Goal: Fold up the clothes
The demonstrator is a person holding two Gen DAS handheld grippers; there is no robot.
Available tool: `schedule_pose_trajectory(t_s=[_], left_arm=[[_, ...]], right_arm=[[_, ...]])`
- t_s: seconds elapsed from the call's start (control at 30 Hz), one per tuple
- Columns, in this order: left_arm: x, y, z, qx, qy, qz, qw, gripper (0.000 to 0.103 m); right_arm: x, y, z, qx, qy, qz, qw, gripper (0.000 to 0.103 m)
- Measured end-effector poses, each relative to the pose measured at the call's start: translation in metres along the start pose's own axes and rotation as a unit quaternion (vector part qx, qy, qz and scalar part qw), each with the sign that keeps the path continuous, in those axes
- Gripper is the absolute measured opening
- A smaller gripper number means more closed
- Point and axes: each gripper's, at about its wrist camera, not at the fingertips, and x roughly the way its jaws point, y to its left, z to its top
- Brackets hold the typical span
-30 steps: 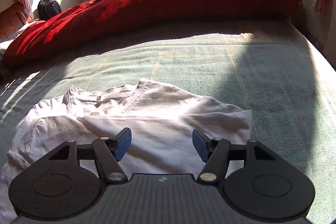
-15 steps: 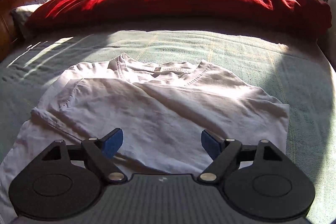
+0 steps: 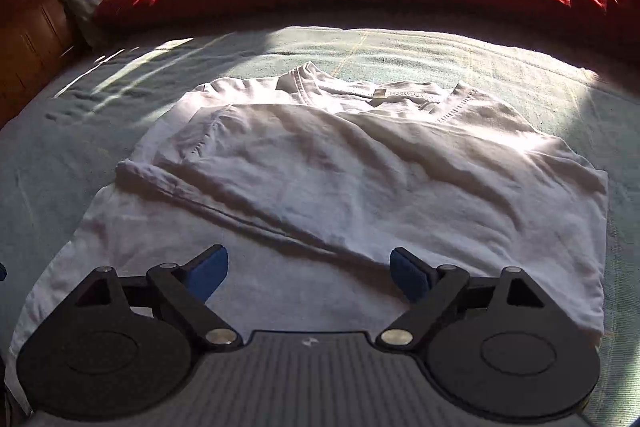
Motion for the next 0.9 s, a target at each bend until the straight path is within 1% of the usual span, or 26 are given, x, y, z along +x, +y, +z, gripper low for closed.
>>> schedule_pose_trajectory(t_s=[0.1, 0.17, 0.23, 0.27, 0.33, 0.4, 0.47, 0.57, 0.63, 0.73, 0.8, 0.9], left_arm=[[0.026, -0.003, 0.039, 0.024, -0.002, -0.025, 0.9994, 0.102], [0.053, -0.002, 0.068, 0.031, -0.001, -0.052, 0.9982, 0.102], [0.087, 0.004, 0.095, 0.012, 0.009, -0.074, 0.9972, 0.102], [0.11, 0.01, 0.109, -0.003, 0.016, -0.082, 0.9965, 0.102], [0.152, 0.021, 0.125, -0.035, 0.031, -0.077, 0.9959, 0.102], [0.186, 0.031, 0.131, -0.055, 0.046, -0.073, 0.9947, 0.102], [0.213, 0.045, 0.125, -0.084, 0.06, -0.078, 0.9916, 0.102], [0.227, 0.063, 0.108, -0.113, 0.072, -0.07, 0.9886, 0.102], [0.217, 0.069, 0.097, -0.108, 0.062, -0.077, 0.9893, 0.102], [0.195, 0.079, 0.085, -0.099, 0.064, -0.07, 0.9905, 0.102], [0.186, 0.084, 0.086, -0.103, 0.064, -0.074, 0.9898, 0.102], [0.184, 0.08, 0.105, -0.114, 0.07, -0.063, 0.9889, 0.102]], right_arm=[[-0.019, -0.016, -0.018, 0.033, -0.011, -0.021, 0.999, 0.091], [-0.028, -0.023, -0.035, 0.055, -0.024, -0.029, 0.998, 0.092], [-0.033, -0.027, -0.048, 0.074, -0.032, -0.03, 0.996, 0.092], [-0.034, -0.028, -0.055, 0.085, -0.037, -0.03, 0.995, 0.093], [-0.036, -0.028, -0.067, 0.102, -0.044, -0.032, 0.993, 0.093], [-0.037, -0.026, -0.073, 0.11, -0.049, -0.035, 0.992, 0.093], [-0.038, -0.026, -0.077, 0.12, -0.056, -0.034, 0.991, 0.093], [-0.038, -0.027, -0.08, 0.13, -0.062, -0.031, 0.989, 0.094], [-0.038, -0.028, -0.081, 0.134, -0.066, -0.03, 0.988, 0.094], [-0.037, -0.033, -0.084, 0.142, -0.071, -0.028, 0.987, 0.095], [-0.036, -0.037, -0.088, 0.154, -0.074, -0.024, 0.985, 0.095], [-0.036, -0.039, -0.093, 0.166, -0.083, -0.019, 0.982, 0.098]])
